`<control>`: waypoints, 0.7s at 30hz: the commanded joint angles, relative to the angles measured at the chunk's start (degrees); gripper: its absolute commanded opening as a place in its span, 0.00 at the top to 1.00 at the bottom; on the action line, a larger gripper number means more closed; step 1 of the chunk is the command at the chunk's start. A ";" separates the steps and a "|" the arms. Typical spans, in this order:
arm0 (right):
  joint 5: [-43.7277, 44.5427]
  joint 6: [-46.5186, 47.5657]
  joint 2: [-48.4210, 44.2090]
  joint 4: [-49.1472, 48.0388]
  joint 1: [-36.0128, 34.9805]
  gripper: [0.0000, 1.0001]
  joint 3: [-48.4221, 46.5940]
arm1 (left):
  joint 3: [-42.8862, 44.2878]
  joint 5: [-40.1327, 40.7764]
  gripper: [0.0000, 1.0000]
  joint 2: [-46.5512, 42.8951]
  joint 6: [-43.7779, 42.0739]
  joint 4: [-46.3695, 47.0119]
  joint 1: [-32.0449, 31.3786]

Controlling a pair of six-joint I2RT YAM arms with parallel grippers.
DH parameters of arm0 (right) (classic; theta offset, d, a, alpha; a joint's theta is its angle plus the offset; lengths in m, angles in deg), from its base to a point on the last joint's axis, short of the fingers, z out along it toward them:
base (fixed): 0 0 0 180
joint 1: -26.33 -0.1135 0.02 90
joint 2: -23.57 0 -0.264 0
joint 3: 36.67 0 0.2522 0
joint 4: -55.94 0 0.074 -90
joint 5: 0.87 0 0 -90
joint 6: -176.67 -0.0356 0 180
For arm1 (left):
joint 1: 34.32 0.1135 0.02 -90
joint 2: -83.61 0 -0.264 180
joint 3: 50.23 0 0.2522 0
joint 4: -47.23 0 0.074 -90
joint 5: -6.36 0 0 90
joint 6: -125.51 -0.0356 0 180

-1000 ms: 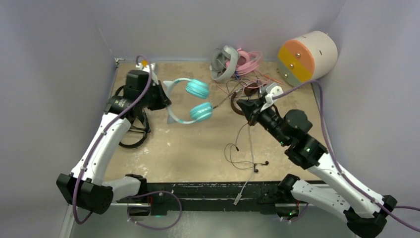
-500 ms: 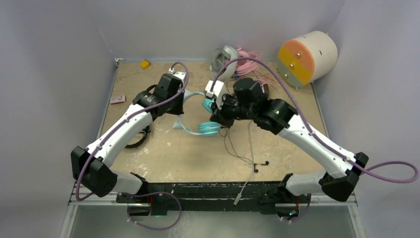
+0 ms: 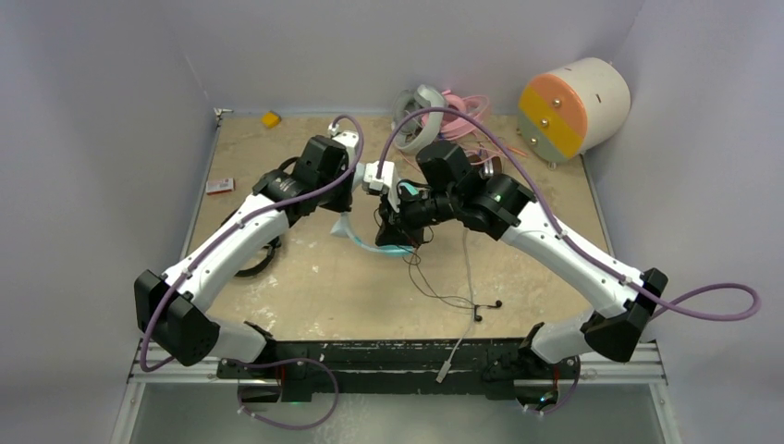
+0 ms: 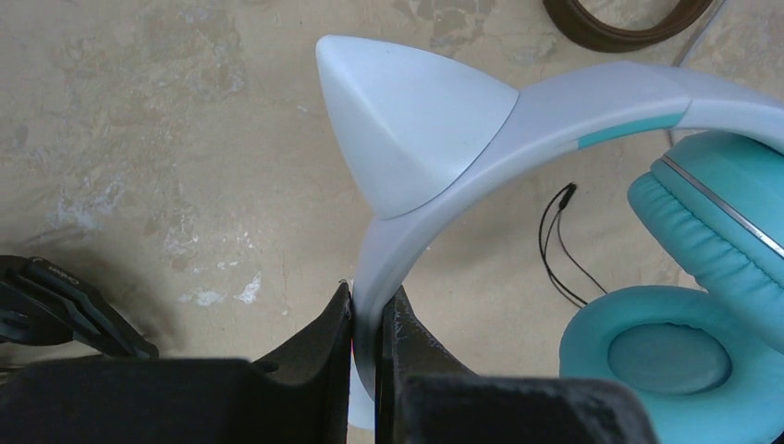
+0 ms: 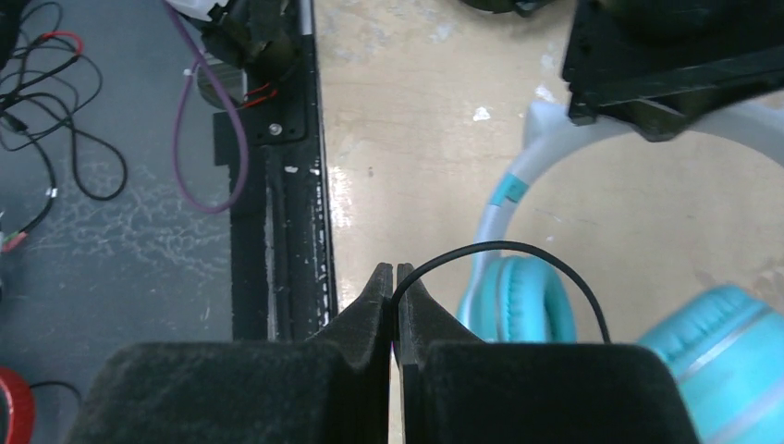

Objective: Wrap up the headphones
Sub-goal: Wrap the headphones cable around the headphones.

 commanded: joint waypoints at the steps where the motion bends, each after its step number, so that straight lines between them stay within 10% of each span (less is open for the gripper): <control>1: -7.20 0.74 1.24 1.62 -0.04 1.00 -2.09 | 3.66 -1.07 1.00 -2.14 -1.04 6.58 -0.07; 21: -18.84 -6.95 7.61 -10.66 0.00 1.00 1.18 | 0.75 -4.52 1.00 -7.70 -1.44 12.04 -0.25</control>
